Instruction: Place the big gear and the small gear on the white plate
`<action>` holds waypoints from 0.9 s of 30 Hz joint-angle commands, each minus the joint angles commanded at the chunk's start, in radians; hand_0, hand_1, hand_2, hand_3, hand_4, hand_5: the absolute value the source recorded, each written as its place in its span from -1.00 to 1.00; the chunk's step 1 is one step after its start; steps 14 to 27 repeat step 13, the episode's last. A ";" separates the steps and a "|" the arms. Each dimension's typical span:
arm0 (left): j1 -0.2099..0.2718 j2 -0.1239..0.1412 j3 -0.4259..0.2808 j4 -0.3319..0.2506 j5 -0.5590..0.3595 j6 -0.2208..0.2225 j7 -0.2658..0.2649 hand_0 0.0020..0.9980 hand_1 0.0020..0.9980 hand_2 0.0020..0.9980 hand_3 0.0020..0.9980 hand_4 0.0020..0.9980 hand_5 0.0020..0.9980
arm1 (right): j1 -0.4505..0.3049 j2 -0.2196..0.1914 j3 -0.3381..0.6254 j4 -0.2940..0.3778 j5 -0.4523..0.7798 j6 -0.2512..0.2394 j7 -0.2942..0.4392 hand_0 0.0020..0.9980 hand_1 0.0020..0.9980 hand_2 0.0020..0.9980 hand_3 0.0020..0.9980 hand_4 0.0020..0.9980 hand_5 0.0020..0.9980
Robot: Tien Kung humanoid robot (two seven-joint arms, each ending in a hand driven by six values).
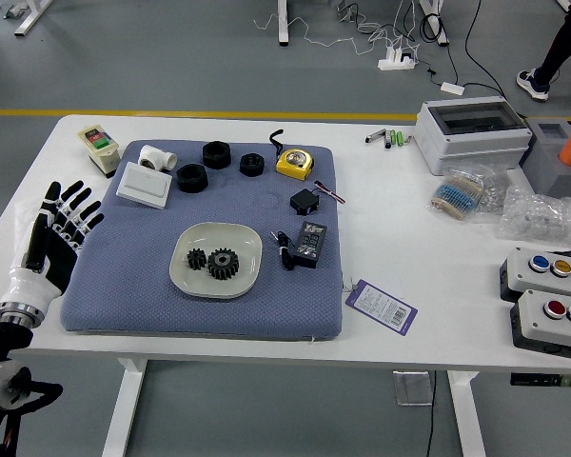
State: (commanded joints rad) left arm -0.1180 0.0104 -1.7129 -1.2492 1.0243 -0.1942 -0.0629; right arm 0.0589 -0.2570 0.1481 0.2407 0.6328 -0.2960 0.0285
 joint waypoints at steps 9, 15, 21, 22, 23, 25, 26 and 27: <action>0.010 0.010 0.000 -0.008 0.005 -0.010 0.007 0.68 0.73 0.86 0.68 0.72 0.38 | -0.003 0.000 0.008 -0.003 0.002 -0.002 0.001 0.32 0.36 0.48 0.13 0.58 0.35; 0.007 0.013 0.003 -0.010 0.008 -0.011 0.001 0.68 0.73 0.86 0.68 0.72 0.38 | 0.001 -0.001 -0.008 -0.001 0.004 -0.001 -0.001 0.32 0.35 0.48 0.13 0.58 0.35; 0.007 0.013 0.003 -0.010 0.008 -0.011 0.001 0.68 0.73 0.86 0.68 0.72 0.38 | 0.001 -0.001 -0.008 -0.001 0.004 -0.001 -0.001 0.32 0.35 0.48 0.13 0.58 0.35; 0.007 0.013 0.003 -0.010 0.008 -0.011 0.001 0.68 0.73 0.86 0.68 0.72 0.38 | 0.001 -0.001 -0.008 -0.001 0.004 -0.001 -0.001 0.32 0.35 0.48 0.13 0.58 0.35; 0.007 0.013 0.003 -0.010 0.008 -0.011 0.001 0.68 0.73 0.86 0.68 0.72 0.38 | 0.001 -0.001 -0.008 -0.001 0.004 -0.001 -0.001 0.32 0.35 0.48 0.13 0.58 0.35; 0.007 0.013 0.003 -0.010 0.008 -0.011 0.001 0.68 0.73 0.86 0.68 0.72 0.38 | 0.001 -0.001 -0.008 -0.001 0.004 -0.001 -0.001 0.32 0.35 0.48 0.13 0.58 0.35; 0.007 0.013 0.003 -0.010 0.008 -0.011 0.001 0.68 0.73 0.86 0.68 0.72 0.38 | 0.001 -0.001 -0.008 -0.001 0.004 -0.001 -0.001 0.32 0.35 0.48 0.13 0.58 0.35; 0.007 0.013 0.003 -0.010 0.008 -0.011 0.001 0.68 0.73 0.86 0.68 0.72 0.38 | 0.001 -0.001 -0.008 -0.001 0.004 -0.001 -0.001 0.32 0.35 0.48 0.13 0.58 0.35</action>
